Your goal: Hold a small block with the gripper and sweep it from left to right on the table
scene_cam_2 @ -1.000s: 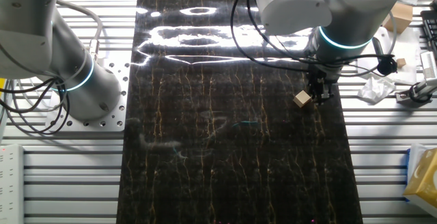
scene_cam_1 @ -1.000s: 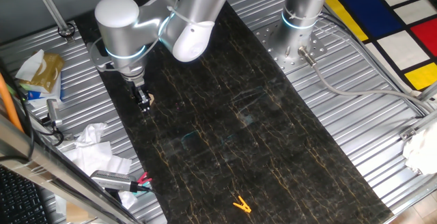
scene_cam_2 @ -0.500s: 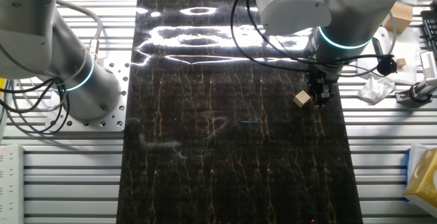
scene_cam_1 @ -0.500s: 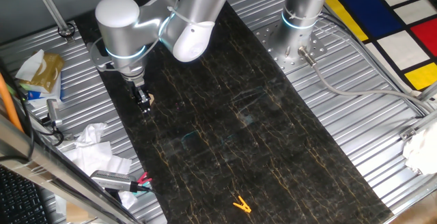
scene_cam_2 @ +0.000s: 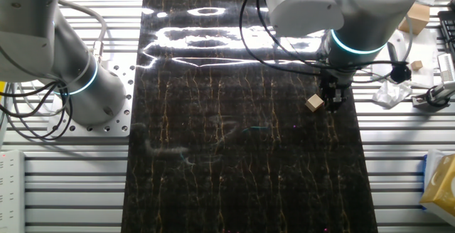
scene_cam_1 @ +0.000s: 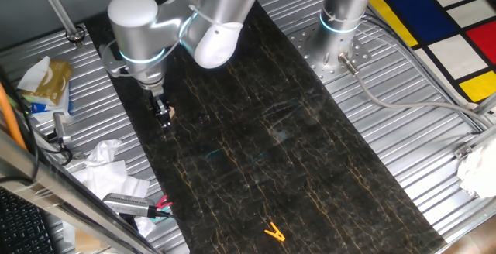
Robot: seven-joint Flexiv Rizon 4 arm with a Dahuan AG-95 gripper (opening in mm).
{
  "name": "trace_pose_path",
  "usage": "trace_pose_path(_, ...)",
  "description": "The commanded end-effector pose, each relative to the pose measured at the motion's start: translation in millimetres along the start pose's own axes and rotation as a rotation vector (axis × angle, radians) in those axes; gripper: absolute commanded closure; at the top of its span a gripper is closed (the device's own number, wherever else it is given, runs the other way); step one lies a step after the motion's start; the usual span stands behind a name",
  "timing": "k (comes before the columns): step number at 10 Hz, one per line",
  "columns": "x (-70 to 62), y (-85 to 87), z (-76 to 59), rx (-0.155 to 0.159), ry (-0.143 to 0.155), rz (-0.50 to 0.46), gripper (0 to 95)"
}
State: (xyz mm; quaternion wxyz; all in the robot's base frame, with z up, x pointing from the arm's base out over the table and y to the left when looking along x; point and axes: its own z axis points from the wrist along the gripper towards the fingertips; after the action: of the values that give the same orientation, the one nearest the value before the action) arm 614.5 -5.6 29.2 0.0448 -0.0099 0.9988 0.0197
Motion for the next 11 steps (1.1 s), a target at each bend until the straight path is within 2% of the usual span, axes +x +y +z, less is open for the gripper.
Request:
trace_pose_path(1,2.5,0.2,-1.3,-0.016,-0.002,0.006,38.0)
trace_pose_path(11,11.9,0.3,-2.8,-0.047,-0.006,0.027,38.0)
